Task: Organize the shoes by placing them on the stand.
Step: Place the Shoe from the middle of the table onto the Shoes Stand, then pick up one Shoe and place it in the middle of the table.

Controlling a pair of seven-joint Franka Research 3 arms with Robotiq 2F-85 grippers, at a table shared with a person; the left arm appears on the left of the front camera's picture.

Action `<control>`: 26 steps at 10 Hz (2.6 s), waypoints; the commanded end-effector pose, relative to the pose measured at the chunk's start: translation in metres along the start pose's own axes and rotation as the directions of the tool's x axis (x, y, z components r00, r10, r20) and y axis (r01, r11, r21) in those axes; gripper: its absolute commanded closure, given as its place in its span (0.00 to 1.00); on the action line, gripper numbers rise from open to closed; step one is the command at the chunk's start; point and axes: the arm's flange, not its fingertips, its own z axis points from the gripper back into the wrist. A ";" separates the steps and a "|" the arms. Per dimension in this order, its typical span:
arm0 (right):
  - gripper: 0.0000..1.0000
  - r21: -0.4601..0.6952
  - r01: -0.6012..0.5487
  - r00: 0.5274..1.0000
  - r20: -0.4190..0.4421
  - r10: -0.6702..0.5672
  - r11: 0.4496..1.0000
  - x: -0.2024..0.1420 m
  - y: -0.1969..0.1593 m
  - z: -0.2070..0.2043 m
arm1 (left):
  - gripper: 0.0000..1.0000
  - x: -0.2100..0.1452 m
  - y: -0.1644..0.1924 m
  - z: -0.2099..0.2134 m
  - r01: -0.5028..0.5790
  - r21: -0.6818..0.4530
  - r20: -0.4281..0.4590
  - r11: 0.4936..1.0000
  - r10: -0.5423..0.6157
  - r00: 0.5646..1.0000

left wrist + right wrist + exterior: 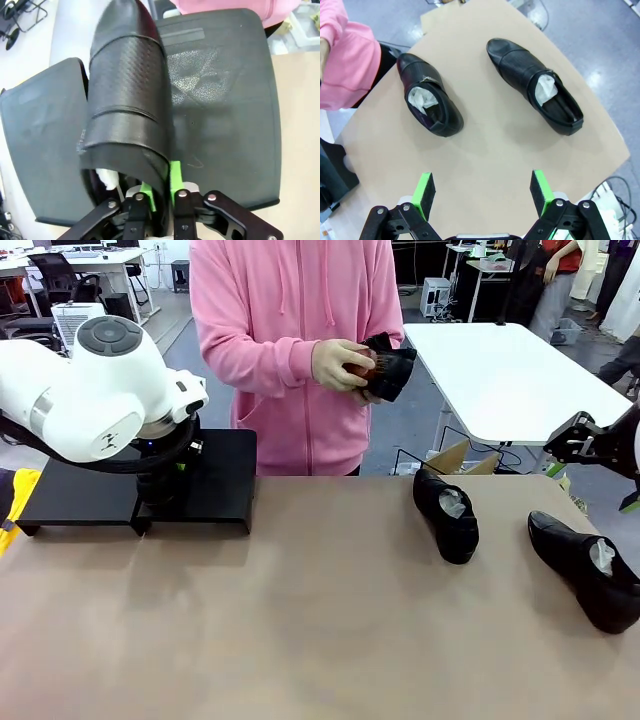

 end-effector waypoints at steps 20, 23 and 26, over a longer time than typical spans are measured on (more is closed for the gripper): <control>0.00 0.013 0.003 1.000 0.005 -0.003 1.000 0.002 0.001 -0.001 | 0.27 -0.064 -0.050 0.140 -0.116 -0.197 0.052 0.973 0.129 0.990; 0.00 0.013 0.003 1.000 0.005 -0.003 1.000 0.002 0.001 -0.001 | 0.27 -0.108 -0.083 0.179 -0.052 -0.357 -0.177 0.933 -0.012 0.984; 0.00 -0.033 -0.123 0.990 -0.080 0.120 0.992 -0.016 -0.012 0.004 | 0.27 -0.118 -0.102 0.166 -0.012 -0.536 -0.451 0.844 -0.275 0.849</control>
